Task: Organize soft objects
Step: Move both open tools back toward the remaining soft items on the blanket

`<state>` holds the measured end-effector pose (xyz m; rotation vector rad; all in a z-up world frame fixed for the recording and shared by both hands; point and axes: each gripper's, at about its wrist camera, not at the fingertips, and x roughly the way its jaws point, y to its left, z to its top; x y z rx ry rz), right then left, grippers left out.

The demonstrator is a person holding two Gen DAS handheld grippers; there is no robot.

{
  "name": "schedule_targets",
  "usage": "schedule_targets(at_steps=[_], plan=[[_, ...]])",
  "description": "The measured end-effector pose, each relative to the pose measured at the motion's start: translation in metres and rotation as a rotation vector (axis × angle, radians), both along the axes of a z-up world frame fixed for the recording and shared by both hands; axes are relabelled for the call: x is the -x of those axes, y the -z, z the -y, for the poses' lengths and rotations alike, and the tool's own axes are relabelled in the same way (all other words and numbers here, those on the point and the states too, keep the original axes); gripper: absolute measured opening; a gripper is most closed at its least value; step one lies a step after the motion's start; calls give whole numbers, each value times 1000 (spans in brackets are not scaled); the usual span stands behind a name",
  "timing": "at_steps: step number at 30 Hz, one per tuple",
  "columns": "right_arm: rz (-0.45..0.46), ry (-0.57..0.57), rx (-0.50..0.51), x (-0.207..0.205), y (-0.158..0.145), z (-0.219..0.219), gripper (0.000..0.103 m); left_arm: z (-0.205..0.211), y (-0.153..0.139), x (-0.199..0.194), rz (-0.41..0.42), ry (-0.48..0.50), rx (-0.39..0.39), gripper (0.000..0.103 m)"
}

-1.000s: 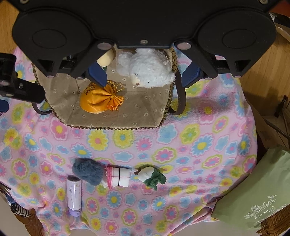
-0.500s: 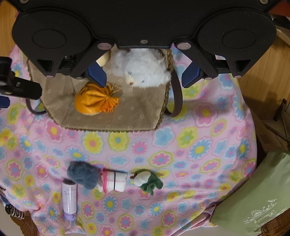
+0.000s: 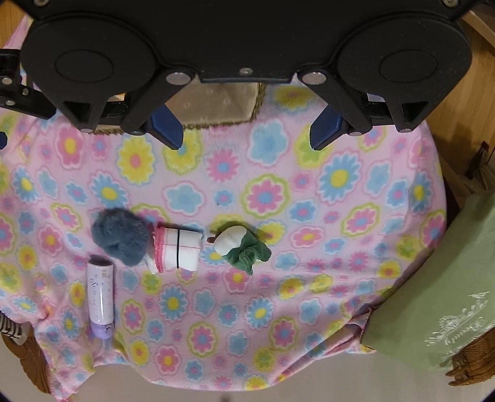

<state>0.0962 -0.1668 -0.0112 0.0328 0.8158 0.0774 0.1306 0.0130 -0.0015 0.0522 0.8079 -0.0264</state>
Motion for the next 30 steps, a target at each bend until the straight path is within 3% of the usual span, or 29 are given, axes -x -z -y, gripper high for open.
schedule_targets(at_steps=[14,20,24,30], plan=[[-68,28,-46,-68,24,5,102,6,28,-57,-89,24,-4,86],[-69,55,-69,-104,38,13,102,5,37,-87,-55,28,6,86],[-46,71,-60,-131,46,19,102,10,46,-112,-5,46,-38,86],[19,48,-1,-166,53,19,102,14,57,-144,48,73,-57,87]])
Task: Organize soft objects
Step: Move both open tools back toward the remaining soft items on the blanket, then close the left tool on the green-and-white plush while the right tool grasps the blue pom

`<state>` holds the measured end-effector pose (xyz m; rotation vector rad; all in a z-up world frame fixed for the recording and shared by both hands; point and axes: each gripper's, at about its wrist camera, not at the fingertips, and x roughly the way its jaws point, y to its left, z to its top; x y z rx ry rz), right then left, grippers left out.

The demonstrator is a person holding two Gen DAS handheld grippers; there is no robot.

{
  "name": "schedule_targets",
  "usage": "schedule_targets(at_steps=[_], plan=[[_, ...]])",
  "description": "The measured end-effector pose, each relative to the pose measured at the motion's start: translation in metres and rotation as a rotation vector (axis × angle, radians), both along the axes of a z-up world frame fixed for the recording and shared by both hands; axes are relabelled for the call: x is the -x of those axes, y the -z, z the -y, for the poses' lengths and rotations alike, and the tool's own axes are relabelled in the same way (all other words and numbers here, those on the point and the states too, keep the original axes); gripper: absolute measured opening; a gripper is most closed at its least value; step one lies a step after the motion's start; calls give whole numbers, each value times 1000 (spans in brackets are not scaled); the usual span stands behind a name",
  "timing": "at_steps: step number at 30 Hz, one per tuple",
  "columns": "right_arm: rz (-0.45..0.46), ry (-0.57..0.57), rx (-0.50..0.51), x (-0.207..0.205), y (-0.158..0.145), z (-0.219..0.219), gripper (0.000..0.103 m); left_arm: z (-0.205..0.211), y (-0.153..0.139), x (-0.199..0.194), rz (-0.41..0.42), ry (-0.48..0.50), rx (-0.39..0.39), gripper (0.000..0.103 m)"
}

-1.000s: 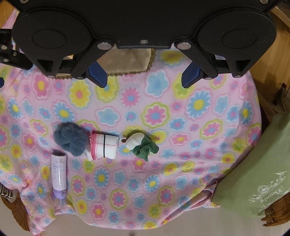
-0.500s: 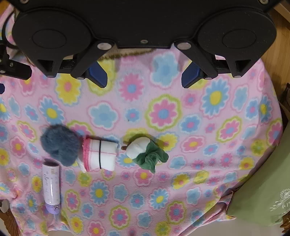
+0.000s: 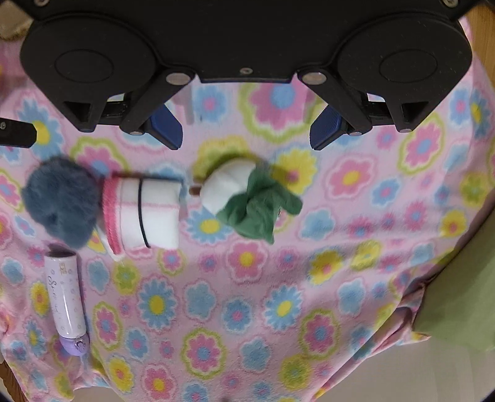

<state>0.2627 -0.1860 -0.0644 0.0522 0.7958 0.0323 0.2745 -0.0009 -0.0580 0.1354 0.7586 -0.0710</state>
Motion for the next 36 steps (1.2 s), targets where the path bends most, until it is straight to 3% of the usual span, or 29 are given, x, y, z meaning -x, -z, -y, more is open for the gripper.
schedule_targets(at_steps=[13,18,36], plan=[[37,-56,59,-75,27,-9,102,-1,26,-48,53,3,16,88],[25,-55,56,-93,41,-4,102,-3,34,-59,71,7,21,97],[71,-60,49,-95,51,-6,103,-2,47,-70,34,17,54,100]])
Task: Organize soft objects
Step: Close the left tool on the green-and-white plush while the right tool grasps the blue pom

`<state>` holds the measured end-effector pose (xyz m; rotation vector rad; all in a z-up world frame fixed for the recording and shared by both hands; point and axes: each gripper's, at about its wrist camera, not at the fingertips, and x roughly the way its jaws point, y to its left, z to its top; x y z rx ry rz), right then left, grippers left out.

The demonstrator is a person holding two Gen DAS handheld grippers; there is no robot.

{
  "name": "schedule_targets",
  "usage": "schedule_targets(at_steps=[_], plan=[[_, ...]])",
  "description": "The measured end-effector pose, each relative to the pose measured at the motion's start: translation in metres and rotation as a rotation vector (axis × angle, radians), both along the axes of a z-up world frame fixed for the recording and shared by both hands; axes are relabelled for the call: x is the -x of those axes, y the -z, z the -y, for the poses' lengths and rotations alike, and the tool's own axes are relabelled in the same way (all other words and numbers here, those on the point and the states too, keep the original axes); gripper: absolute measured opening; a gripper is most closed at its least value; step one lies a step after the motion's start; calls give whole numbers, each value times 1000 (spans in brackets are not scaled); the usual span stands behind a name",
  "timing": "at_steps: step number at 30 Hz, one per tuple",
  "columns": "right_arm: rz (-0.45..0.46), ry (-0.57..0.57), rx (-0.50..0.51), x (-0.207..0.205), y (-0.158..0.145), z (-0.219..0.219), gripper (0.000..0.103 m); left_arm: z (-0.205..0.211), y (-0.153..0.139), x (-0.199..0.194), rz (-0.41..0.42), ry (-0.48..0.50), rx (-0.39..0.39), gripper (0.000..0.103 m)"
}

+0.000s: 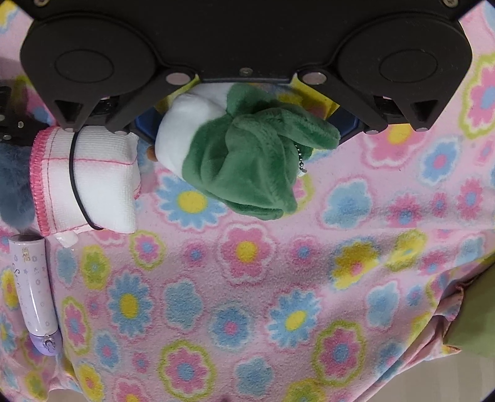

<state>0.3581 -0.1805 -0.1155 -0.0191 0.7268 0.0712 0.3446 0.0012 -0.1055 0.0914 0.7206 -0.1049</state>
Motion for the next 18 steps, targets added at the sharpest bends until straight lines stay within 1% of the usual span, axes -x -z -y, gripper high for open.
schedule_targets(at_steps=[9,12,14,18], plan=[[23,13,-46,1,1,7,103,0,0,1,8,-5,3,100],[32,21,-68,2,0,10,103,-3,-1,4,32,-15,16,92],[34,23,-68,2,0,10,103,-5,-2,7,56,-26,25,82],[36,24,-68,2,0,10,103,-6,-3,9,79,-21,23,75]])
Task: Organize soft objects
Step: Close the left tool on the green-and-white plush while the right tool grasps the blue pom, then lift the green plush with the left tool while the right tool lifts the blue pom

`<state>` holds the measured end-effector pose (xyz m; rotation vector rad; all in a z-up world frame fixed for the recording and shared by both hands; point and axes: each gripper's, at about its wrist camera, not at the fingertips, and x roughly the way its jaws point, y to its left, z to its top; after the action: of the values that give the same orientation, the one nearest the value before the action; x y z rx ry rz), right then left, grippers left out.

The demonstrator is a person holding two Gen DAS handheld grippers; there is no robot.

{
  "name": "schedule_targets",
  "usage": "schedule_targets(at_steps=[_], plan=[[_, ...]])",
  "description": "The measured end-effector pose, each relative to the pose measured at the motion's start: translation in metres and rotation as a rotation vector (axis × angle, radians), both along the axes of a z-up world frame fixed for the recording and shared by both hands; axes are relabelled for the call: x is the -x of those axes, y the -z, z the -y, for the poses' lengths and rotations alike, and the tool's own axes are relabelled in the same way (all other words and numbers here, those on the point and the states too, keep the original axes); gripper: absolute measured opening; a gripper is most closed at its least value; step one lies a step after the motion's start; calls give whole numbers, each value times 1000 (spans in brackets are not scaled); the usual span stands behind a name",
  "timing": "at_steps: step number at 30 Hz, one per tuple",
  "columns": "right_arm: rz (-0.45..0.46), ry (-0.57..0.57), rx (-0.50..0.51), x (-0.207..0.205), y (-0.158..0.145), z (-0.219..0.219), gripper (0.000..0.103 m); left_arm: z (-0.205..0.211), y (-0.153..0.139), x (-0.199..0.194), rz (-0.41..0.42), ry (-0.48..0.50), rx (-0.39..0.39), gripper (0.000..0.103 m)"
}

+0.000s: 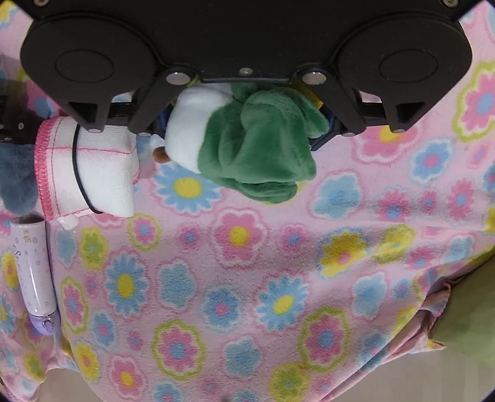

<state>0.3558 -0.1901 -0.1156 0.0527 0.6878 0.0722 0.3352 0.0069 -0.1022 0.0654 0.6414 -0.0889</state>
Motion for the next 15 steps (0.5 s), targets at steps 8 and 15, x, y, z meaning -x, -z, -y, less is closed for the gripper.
schedule_targets(at_steps=[8,15], plan=[[2,6,6,0,0,-1,103,1,0,1,2,6,-14,73],[-2,13,17,-1,1,-2,103,2,1,-1,-8,5,-27,74]])
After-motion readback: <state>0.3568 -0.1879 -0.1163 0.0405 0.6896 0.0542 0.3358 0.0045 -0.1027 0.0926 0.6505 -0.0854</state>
